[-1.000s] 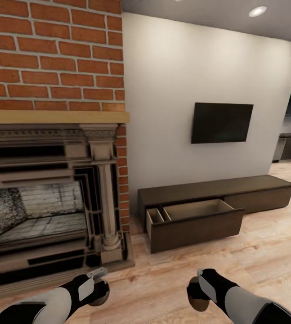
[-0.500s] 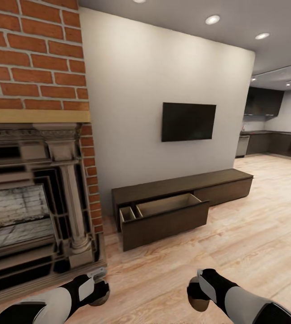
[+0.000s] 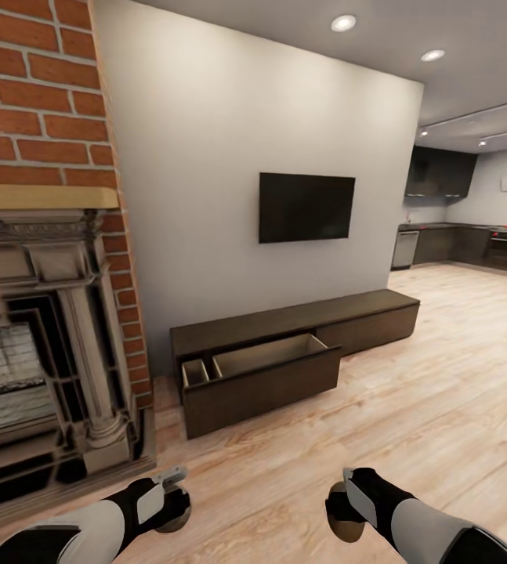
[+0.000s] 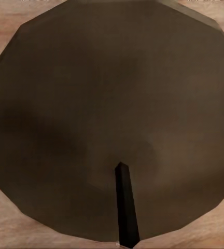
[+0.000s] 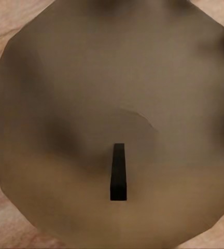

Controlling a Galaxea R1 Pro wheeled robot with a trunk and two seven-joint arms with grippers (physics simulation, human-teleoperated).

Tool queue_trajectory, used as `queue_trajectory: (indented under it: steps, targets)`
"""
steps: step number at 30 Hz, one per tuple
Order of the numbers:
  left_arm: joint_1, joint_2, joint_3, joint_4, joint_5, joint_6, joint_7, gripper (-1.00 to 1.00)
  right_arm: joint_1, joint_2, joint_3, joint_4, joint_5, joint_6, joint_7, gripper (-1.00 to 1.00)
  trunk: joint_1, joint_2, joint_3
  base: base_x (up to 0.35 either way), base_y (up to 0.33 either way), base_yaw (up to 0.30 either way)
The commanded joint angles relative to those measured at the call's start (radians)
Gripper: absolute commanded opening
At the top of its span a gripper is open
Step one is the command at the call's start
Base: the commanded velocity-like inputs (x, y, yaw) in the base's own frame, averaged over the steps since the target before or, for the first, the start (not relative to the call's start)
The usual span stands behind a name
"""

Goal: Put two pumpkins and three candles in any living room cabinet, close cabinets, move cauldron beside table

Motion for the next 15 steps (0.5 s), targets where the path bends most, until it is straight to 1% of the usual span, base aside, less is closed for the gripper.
queue_trajectory:
  steps: [1, 10, 12, 15]
  targets:
    - [-0.002, 0.0, 0.0, 0.001, 0.006, 0.001, 0.004, -1.0, 0.0, -0.001, 0.008, -0.004, -0.009, 0.006, -0.007, -1.0, 0.0, -0.001, -0.001, 0.216, -0.284, -0.001]
    - [-0.002, 0.0, 0.0, 0.001, 0.006, 0.001, 0.004, -1.0, 0.0, -0.001, 0.008, -0.004, -0.008, 0.006, -0.006, -1.0, 0.0, -0.001, -0.002, 0.22, -0.282, 0.01]
    - [-0.002, 0.0, 0.0, 0.001, 0.006, 0.001, 0.004, -1.0, 0.0, -0.001, 0.008, -0.004, -0.008, 0.006, -0.005, -1.0, 0.0, -0.001, -0.002, 0.221, -0.282, 0.127]
    - [-0.002, 0.0, 0.0, 0.001, 0.006, 0.001, 0.004, -1.0, 0.0, -0.001, 0.008, -0.004, -0.009, 0.006, -0.006, -1.0, 0.0, -0.001, -0.002, 0.192, -0.294, 0.237]
